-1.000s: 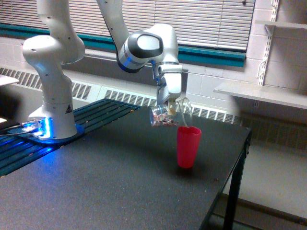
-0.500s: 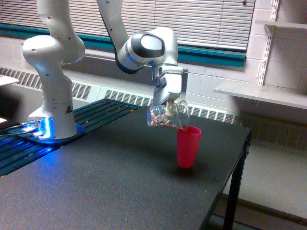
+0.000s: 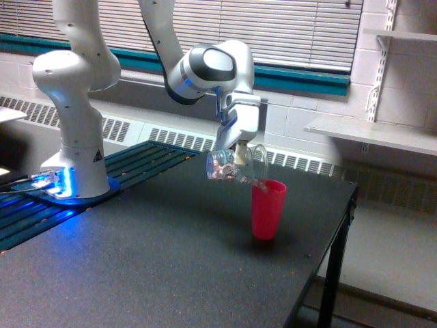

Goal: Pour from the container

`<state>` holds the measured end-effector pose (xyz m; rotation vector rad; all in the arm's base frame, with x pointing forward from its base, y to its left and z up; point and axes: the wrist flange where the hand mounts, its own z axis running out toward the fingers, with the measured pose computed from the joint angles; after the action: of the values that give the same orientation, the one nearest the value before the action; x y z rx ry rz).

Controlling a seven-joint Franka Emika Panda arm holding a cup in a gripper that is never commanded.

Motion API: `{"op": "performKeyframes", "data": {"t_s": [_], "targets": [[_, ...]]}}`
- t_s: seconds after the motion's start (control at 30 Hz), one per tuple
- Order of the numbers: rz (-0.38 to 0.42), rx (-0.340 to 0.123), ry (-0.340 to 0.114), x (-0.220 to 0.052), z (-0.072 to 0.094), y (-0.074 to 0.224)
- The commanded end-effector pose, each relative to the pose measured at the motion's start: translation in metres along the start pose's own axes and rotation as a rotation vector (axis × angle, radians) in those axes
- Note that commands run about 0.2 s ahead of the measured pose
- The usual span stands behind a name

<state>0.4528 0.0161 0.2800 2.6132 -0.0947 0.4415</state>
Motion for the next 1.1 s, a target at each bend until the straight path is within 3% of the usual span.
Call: {"op": "performKeyframes", "data": {"t_s": [0.03, 1.1], "targets": [[-0.020, -0.016, 0.009, 0.006, -0.001, -0.002], [-0.110, -0.069, 0.036, 0.013, -0.015, -0.023]]}}
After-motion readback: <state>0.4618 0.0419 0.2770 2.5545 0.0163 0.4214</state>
